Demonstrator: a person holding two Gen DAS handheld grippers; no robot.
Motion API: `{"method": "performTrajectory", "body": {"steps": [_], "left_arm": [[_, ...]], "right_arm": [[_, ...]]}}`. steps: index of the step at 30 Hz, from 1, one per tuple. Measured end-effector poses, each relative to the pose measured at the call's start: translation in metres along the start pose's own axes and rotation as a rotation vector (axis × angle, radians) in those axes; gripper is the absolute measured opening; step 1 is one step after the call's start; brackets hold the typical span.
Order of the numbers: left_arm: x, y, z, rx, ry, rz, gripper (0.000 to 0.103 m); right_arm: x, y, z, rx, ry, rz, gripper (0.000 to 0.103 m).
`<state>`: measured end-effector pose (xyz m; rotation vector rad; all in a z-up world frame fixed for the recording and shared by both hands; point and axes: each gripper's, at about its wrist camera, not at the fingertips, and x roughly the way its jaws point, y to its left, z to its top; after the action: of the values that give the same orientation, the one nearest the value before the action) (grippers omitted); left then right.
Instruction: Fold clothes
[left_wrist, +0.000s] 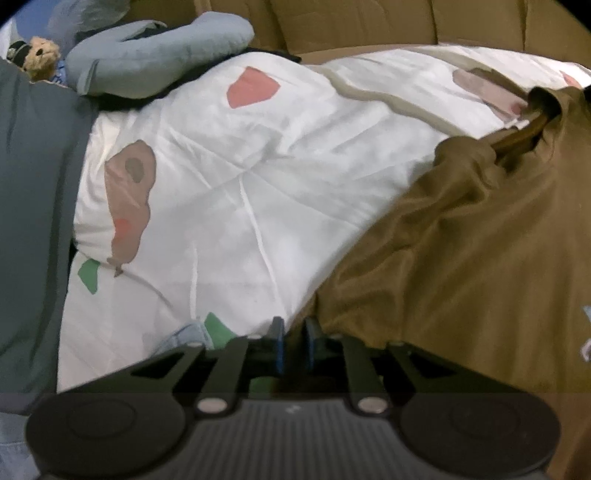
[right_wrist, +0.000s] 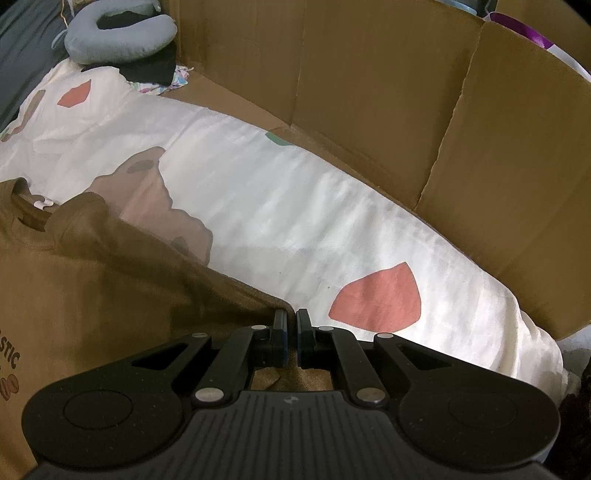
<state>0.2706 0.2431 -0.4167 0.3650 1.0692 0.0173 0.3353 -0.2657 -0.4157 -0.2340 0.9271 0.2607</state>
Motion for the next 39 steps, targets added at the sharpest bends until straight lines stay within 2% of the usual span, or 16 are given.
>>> {"method": "performTrajectory", "body": {"steps": [3,5,7,11,15,21,25,31,39], "left_arm": [[0.000,0.001,0.000,-0.008,0.013,-0.014,0.019],[0.001,0.002,0.000,-0.006,0.027,-0.016,0.025],[0.002,0.004,-0.001,-0.011,0.039,-0.019,0.037],[0.000,0.014,0.000,-0.074,0.042,-0.051,0.037],[-0.012,0.021,0.004,-0.122,0.013,-0.123,0.037],[-0.021,0.030,0.008,-0.151,-0.019,-0.110,0.037],[-0.017,0.039,0.008,-0.202,-0.031,-0.088,0.031],[-0.002,0.036,0.004,-0.202,-0.012,-0.094,0.027],[0.007,0.023,0.000,-0.144,0.016,-0.098,0.028]], "right_arm": [[0.001,0.000,-0.001,-0.001,0.004,0.004,0.003],[0.001,0.000,-0.002,-0.002,0.006,0.007,0.003],[0.002,-0.001,-0.002,-0.004,0.009,0.009,0.003],[0.002,-0.001,-0.002,-0.006,0.011,0.011,0.003],[0.003,-0.001,-0.003,-0.007,0.016,0.013,0.003],[0.004,-0.001,-0.003,-0.009,0.019,0.014,0.003],[0.005,-0.001,-0.003,-0.008,0.021,0.013,0.003],[0.006,0.000,-0.004,-0.013,0.024,0.013,0.003],[0.008,-0.001,-0.004,-0.014,0.027,0.013,0.002]]}}
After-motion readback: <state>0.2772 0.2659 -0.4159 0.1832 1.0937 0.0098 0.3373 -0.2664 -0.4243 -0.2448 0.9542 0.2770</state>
